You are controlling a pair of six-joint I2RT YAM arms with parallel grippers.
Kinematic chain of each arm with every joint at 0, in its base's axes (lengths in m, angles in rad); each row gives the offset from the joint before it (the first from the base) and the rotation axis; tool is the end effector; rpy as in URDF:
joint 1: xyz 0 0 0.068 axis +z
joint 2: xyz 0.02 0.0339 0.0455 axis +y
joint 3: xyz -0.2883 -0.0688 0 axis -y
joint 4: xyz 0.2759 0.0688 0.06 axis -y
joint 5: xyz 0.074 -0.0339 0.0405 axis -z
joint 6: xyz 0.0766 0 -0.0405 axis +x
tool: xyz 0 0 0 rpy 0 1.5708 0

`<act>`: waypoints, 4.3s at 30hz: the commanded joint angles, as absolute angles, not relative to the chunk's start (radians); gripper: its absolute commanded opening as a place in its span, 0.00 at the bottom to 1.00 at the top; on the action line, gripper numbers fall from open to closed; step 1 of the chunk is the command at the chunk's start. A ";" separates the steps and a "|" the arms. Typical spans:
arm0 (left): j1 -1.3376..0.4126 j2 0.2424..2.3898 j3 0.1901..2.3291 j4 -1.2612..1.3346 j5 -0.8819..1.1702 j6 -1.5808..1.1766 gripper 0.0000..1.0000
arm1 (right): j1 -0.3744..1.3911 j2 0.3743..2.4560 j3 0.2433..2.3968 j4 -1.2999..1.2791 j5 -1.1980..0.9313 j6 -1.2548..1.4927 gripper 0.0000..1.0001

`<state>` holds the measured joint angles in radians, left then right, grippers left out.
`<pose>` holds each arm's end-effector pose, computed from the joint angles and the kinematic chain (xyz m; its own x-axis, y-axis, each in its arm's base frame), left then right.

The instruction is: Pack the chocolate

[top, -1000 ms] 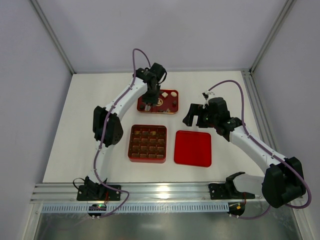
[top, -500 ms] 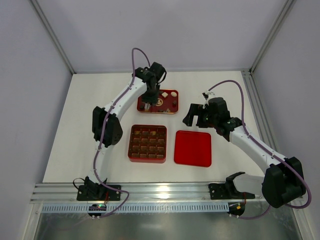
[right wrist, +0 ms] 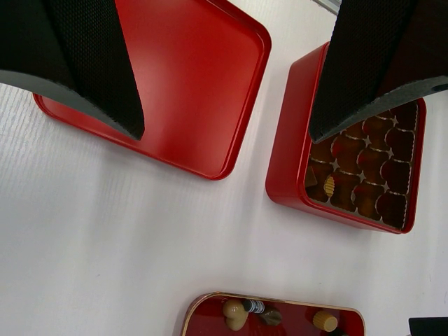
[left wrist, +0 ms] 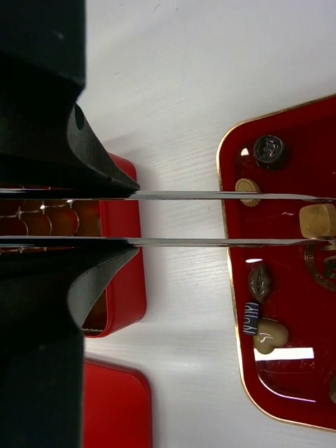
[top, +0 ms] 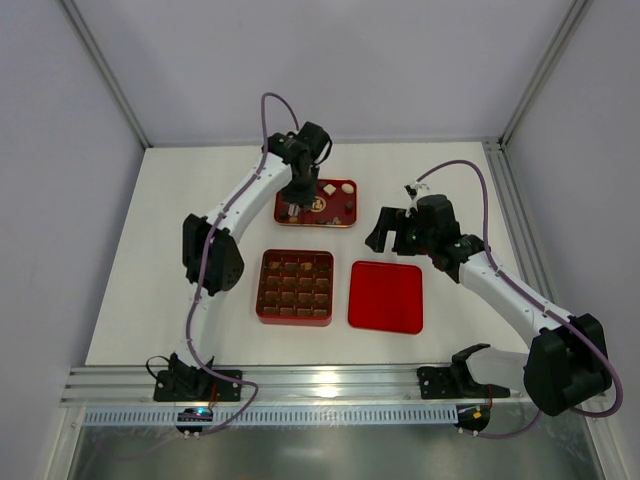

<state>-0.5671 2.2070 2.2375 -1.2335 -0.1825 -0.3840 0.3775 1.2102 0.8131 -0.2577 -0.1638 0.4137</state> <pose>0.4452 -0.2670 0.2744 -0.9070 0.1409 -0.3968 0.1439 0.9893 0.0223 0.2878 0.1276 0.2408 -0.7129 0.1440 -0.6863 -0.2155 0.8864 0.4098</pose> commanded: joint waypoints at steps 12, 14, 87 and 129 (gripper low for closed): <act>-0.563 2.111 2.269 -1.243 -0.198 -0.371 0.33 | 0.374 1.192 0.808 -0.222 -0.167 0.410 1.00; -0.563 2.105 2.260 -1.243 -0.198 -0.373 0.33 | 0.376 1.193 0.808 -0.221 -0.169 0.410 1.00; -0.581 2.126 2.154 -1.273 -0.106 -0.287 0.35 | 0.371 1.189 0.801 -0.227 -0.153 0.405 1.00; -0.569 2.099 2.186 -1.246 -0.140 -0.314 0.34 | 0.360 1.198 0.795 -0.216 -0.163 0.405 1.00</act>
